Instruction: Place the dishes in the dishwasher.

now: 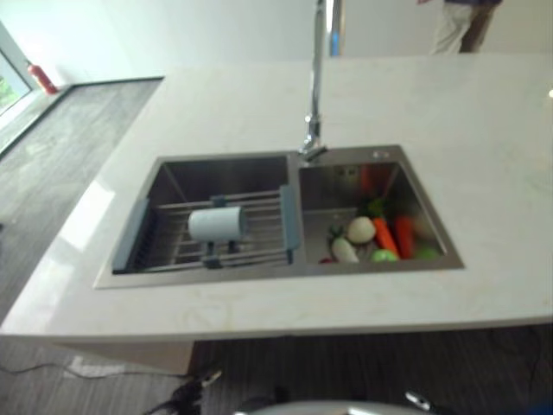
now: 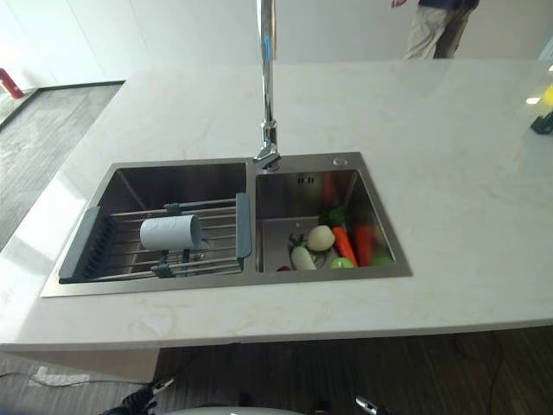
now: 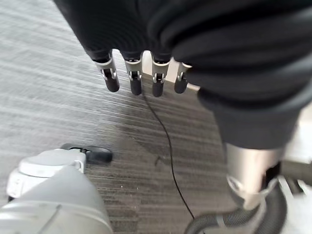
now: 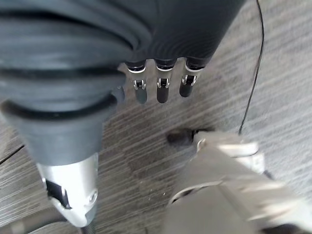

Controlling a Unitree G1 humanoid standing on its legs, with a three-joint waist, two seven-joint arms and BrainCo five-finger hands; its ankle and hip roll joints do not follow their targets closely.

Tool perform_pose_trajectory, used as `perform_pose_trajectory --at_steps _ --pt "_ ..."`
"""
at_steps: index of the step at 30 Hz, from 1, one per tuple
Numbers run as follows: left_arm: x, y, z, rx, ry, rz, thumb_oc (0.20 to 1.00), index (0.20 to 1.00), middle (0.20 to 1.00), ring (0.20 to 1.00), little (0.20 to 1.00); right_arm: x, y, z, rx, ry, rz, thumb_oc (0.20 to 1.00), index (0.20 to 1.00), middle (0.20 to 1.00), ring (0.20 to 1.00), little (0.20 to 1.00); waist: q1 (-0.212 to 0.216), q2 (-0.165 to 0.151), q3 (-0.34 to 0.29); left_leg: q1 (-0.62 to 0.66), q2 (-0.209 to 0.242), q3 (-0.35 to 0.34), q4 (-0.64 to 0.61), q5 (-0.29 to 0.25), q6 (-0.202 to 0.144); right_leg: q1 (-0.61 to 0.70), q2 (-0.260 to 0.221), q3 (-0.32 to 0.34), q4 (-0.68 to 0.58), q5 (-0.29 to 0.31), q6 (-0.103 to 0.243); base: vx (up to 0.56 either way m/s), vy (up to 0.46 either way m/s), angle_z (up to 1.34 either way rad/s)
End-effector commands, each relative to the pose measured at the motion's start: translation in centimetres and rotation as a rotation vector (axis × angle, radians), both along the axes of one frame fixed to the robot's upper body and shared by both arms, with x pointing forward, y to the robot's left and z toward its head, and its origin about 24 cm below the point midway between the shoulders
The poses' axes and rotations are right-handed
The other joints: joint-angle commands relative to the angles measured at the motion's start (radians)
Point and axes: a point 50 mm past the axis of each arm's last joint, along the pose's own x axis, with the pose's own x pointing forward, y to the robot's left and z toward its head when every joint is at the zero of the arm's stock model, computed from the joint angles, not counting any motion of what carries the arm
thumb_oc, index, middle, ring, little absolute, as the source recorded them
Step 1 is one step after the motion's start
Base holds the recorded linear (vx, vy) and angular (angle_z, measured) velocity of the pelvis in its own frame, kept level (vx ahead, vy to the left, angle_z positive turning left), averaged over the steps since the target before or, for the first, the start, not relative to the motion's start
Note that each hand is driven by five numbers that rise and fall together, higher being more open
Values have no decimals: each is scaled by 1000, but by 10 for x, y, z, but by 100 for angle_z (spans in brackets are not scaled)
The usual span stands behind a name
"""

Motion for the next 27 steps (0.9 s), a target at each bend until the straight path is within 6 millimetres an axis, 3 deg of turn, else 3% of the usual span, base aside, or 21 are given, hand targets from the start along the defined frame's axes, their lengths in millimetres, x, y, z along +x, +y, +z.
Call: perform_pose_trajectory --at_steps 1,2,3,4,5,6,7,8,9,10,12,13,14,15,17,18,20,21,23,27 --pt "17 25 9 40 -49 385 1000 1000 1000 1000 1000 10 -4 2 -4 2 -1 1000 1000 1000 1000 1000 5 21 22 -55 57 17 16 3 -40 -25 -59 -47 18 6 51 48 61 27" --pt "2 68 26 130 -20 492 1000 1000 1000 1000 1000 7 -8 3 -6 16 -9 1000 1000 1000 1000 1000 14 27 12 -50 59 15 10 2 -46 -13 -62 -60 12 -3 51 49 59 25" --pt "-7 98 42 219 -6 506 1000 1000 1000 1000 1000 5 -11 4 -9 20 -22 1000 1000 1000 1000 1000 20 31 8 -47 60 10 7 1 -48 -8 -61 -63 9 -5 52 35 54 23" --pt "-14 150 80 385 -25 550 1000 1000 1000 1000 1000 2 -17 5 -21 19 -58 1000 1000 1000 1000 1000 25 42 1 -51 60 -3 7 2 -49 -9 -60 -65 7 -7 54 5 32 28" --pt "-15 157 87 419 -31 565 1000 1000 1000 1000 1000 1 -18 6 -23 19 -67 1000 1000 1000 1000 1000 25 43 -3 -56 59 -6 7 5 -49 -13 -60 -66 7 -6 54 -17 49 29" --pt "-17 198 129 565 -78 597 1000 1000 1000 1000 1000 -3 -23 7 -31 21 -94 1000 1000 1000 1000 1000 25 54 -9 -57 60 -9 7 2 -48 -13 -59 -66 6 -10 56 -37 47 22" --pt "-19 225 166 679 -122 612 1000 1000 1000 1000 1000 -9 -26 8 -34 26 -108 1000 1000 1000 1000 1000 23 61 -17 -65 60 -8 7 6 -48 -20 -60 -68 5 -7 58 -37 50 16" --pt "-16 245 201 808 -181 603 1000 1000 1000 1000 1000 -13 -28 9 -37 34 -118 1000 1000 1000 1000 1000 23 68 -22 -67 60 -9 7 6 -48 -22 -59 -69 5 -7 59 -27 36 18" --pt "-8 268 256 986 -280 556 1000 1000 1000 1000 1000 -22 -28 8 -40 45 -129 1000 1000 1000 1000 1000 27 77 -25 -64 60 -9 7 4 -50 -19 -59 -75 6 -9 60 -19 20 18" --pt "5 276 294 1097 -371 511 1000 1000 1000 1000 1000 -26 -27 8 -38 51 -140 1000 1000 1000 1000 1000 31 81 -29 -68 61 -8 7 8 -51 -21 -61 -83 6 -6 62 -18 8 18" --pt "35 278 357 1261 -536 418 1000 1000 1000 1000 1000 -31 -24 6 -30 58 -154 1000 1000 1000 1000 1000 38 84 -34 -70 62 -8 7 9 -53 -18 -63 -94 6 -6 64 -10 -10 23" --pt "58 270 396 1367 -675 330 1000 1000 1000 1000 1000 -33 -22 6 -24 59 -156 1000 1000 1000 1000 1000 42 86 -39 -72 63 -8 7 11 -54 -16 -64 -100 6 -6 66 4 -19 25" --pt "75 260 421 1414 -756 276 1000 1000 1000 1000 1000 -32 -20 5 -19 59 -152 1000 1000 1000 1000 1000 42 86 -44 -73 63 -7 7 11 -55 -15 -64 -104 6 -6 67 42 -42 28" --pt "107 235 458 1453 -887 146 1000 1000 1000 1000 1000 -30 -17 4 -9 54 -145 1000 1000 1000 1000 1000 40 86 -53 -71 66 -4 7 10 -58 -10 -63 -105 6 -9 69 62 -41 26" --pt "137 208 481 1455 -982 -3 1000 1000 1000 1000 1000 -26 -14 3 1 48 -123 1000 1000 1000 1000 1000 26 85 -63 -65 67 3 7 5 -61 -6 -60 -98 4 -14 69 90 -27 21" --pt "148 198 485 1452 -1010 -60 1000 1000 1000 1000 1000 -26 -14 3 3 49 -113 1000 1000 1000 1000 1000 21 85 -66 -63 67 5 7 3 -62 -5 -58 -94 4 -17 69 115 6 -3" --pt "185 158 496 1383 -1102 -294 1000 1000 1000 1000 1000 -30 -17 4 1 60 -71 1000 1000 1000 1000 1000 -4 87 -81 -56 66 17 7 -5 -61 -7 -52 -76 2 -19 72 128 26 -24" --pt "193 150 496 1360 -1120 -337 1000 1000 1000 1000 1000 -32 -17 4 3 62 -74 1000 1000 1000 1000 1000 -3 86 -83 -55 65 18 7 -6 -61 -8 -51 -73 2 -19 73 130 15 -11" --pt "227 117 486 1262 -1096 -533 1000 1000 1000 1000 1000 -34 -20 5 9 70 -69 1000 1000 1000 1000 1000 -23 83 -88 -52 67 28 7 -8 -59 -18 -46 -54 6 -18 76 129 2 -5" --pt "263 89 452 1224 -966 -721 1000 1000 1000 1000 1000 -34 -18 5 26 68 -51 1000 1000 1000 1000 1000 -59 73 -81 -51 68 48 7 -10 -55 -37 -45 -18 8 -10 82 102 14 -19"
